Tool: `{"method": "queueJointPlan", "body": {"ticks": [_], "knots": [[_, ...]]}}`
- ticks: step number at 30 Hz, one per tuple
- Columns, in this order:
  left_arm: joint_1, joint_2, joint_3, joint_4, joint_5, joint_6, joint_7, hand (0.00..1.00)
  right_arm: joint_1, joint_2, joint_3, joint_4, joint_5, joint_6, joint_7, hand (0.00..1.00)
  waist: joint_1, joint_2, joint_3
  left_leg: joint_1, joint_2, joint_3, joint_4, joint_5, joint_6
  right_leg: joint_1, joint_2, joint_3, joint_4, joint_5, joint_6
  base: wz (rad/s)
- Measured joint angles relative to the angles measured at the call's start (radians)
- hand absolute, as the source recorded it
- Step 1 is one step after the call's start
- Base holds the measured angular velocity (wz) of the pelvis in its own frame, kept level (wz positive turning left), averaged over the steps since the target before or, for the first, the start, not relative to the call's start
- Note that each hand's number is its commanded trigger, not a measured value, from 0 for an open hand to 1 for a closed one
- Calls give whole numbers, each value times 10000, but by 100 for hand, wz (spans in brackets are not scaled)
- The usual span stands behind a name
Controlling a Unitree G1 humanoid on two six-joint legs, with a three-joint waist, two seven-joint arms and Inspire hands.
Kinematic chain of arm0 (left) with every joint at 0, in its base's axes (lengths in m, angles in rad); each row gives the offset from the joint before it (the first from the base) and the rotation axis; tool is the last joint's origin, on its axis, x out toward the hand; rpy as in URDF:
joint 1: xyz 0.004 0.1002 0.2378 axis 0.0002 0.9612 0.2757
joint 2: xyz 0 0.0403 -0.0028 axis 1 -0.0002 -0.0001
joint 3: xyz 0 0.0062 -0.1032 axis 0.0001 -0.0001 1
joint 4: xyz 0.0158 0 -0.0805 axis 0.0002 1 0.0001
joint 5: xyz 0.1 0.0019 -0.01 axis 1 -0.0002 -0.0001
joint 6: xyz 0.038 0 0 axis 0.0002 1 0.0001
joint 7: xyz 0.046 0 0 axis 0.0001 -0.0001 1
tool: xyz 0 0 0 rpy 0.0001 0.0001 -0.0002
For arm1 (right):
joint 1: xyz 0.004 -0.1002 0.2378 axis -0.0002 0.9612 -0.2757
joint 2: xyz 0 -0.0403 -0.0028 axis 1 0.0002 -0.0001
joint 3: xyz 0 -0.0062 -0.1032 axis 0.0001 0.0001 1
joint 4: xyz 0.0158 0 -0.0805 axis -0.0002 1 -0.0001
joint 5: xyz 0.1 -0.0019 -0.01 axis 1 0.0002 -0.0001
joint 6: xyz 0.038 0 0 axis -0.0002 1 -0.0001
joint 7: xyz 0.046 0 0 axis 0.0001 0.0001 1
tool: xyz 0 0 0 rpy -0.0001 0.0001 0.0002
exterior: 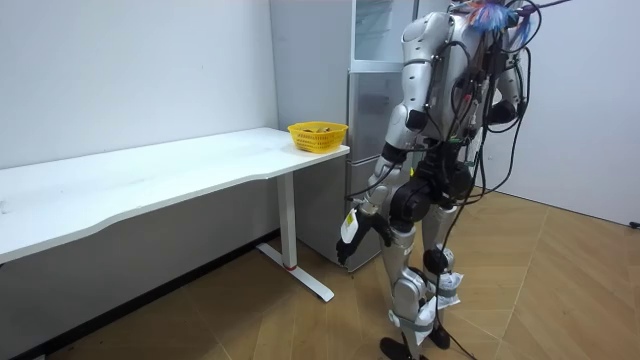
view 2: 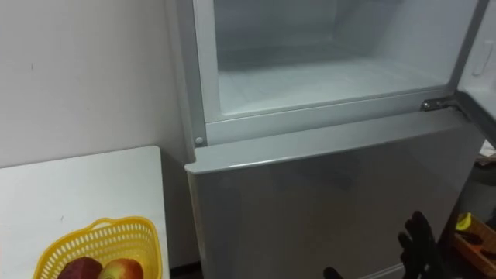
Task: Retrieve from the upper fridge
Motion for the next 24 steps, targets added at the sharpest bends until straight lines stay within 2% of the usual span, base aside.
{"method": "queueJointPlan", "body": {"ticks": [5, 9, 11, 14, 17, 19, 21, 24], "knots": [[39, -37, 103, -21, -39, -30, -44, 0, 187, 14, -505, 1538, 2379, 233, 115, 0, -120, 113, 22, -28, 10, -12, 1, -7, 7, -24, 0, -7, 18, 2, 1, 1], [137, -28, 626, -220, -146, -54, -38, 0, 209, 30, -1378, 1961, 4578, 240, -216, 0, -325, 155, 34, -27, 8, -104, -4, -7, 5, -24, -12, -94, 13, -32, -12, 6], [264, -28, 830, -452, -135, -64, -51, 0, 196, 22, -1889, 1965, 5269, 239, -435, 0, -347, 93, 21, -31, 10, -123, 6, -4, 1, -26, -11, -108, 17, -48, -23, 2], [372, -22, 1279, -882, -139, -61, -76, 0, 146, -2, -2841, 1927, 6093, 220, -1060, 0, -329, -118, 22, -20, 9, -137, 41, -1, -3, -12, -14, -126, 30, -86, -28, 2], [621, -28, 1765, -1251, -140, -64, -73, 0, -227, -13, -3956, 1908, 6659, 250, -1845, 0, -567, -358, 21, -64, -7, -223, 111, 2, -6, -50, -44, -216, 33, -118, -24, 8], [640, -20, 2048, -1273, -131, -63, -69, 0, -556, -168, -4818, 1630, 6810, 245, -2327, 0, -744, -440, 2, -108, -29, -218, 120, 2, -4, -60, -71, -275, 41, -145, -2, 8], [760, 22, 2365, -1307, -123, -54, -81, 0, -877, -487, -5741, 916, 6837, 210, -2740, 0, -899, -519, 0, -111, -34, -210, 120, 4, -2, -45, -78, -285, 46, -142, 1, 2], [873, 61, 2896, -1585, -91, -47, -73, 0, -1005, -529, -6647, 252, 6870, -105, -3122, 0, -903, -727, 13, -94, -39, -212, 119, 5, -5, -4, -73, -386, 42, -144, -19, 4]]}}
